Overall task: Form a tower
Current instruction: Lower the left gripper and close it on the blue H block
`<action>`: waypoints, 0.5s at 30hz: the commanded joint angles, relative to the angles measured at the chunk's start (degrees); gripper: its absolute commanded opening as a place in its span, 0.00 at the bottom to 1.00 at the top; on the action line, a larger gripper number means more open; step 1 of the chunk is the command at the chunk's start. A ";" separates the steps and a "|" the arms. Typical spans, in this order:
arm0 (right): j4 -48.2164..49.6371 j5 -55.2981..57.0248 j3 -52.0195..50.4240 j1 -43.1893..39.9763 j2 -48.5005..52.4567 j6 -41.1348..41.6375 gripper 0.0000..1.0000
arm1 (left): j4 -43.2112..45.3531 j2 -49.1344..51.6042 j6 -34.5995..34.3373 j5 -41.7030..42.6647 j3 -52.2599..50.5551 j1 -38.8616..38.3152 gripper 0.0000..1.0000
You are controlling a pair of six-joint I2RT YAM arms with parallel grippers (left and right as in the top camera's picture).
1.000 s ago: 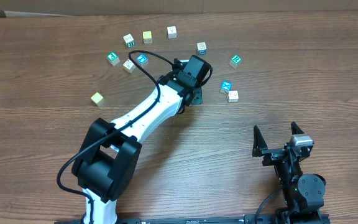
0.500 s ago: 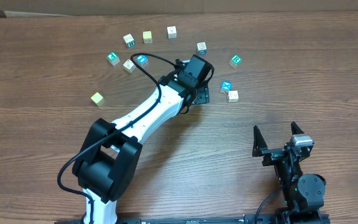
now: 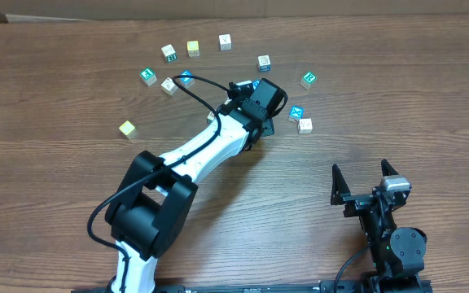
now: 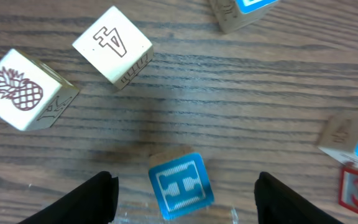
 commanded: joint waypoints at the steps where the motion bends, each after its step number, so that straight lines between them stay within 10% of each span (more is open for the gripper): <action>1: 0.33 0.00 -0.59 0.28 0.09 0.15 1.00 | 0.72 1.57 -1.64 -1.84 0.74 -0.15 0.66; 15: 0.33 0.00 -0.59 0.28 0.09 0.15 1.00 | 0.48 3.54 -1.60 -1.77 0.74 -0.22 0.56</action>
